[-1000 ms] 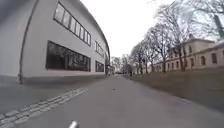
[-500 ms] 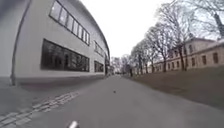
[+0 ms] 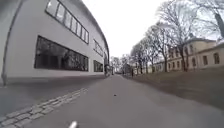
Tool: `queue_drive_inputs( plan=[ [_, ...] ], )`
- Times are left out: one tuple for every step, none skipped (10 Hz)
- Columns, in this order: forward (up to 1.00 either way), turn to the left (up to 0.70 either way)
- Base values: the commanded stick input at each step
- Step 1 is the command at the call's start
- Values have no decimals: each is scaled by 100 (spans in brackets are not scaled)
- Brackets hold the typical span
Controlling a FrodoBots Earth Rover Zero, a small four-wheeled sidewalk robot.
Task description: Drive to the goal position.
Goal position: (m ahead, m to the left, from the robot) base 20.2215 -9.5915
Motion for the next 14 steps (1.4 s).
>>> queue_drive_inputs(
  plan=[
    [100,1],
    [100,1],
    [100,1],
    [100,1],
    [100,1],
    [100,1],
    [100,1],
    [100,1],
    [100,1],
    [100,1],
    [100,1],
    [100,1],
    [100,1],
    [100,1]
  ],
)
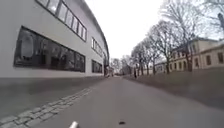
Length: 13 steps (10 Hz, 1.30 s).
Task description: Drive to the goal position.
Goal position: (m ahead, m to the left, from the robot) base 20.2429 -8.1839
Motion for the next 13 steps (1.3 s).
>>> queue_drive_inputs(
  plan=[
    [100,1],
    [100,1],
    [100,1],
    [100,1],
    [100,1],
    [100,1],
    [100,1],
    [100,1],
    [100,-29],
    [100,-39],
    [100,-39],
    [100,-25],
    [100,1]
  ],
)
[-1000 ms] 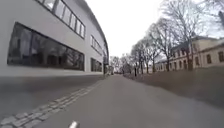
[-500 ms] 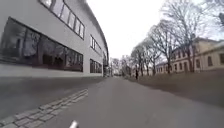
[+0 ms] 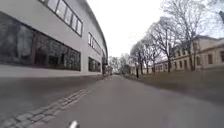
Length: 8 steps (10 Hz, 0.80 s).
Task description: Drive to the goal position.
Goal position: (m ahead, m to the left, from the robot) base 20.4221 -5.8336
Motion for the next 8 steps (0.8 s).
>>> queue_drive_inputs(
  plan=[
    [100,1],
    [100,1],
    [100,1],
    [100,1],
    [100,1],
    [100,1],
    [100,1],
    [100,1]
  ],
)
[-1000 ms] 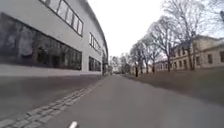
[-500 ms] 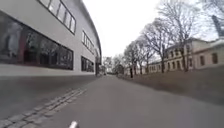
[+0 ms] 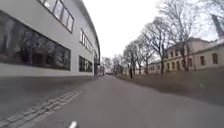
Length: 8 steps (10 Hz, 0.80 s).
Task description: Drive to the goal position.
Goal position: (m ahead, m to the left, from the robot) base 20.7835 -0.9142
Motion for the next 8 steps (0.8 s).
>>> queue_drive_inputs(
  plan=[
    [100,1],
    [100,1],
    [100,1],
    [100,1],
    [100,1],
    [100,1],
    [100,1],
    [100,1]
  ],
)
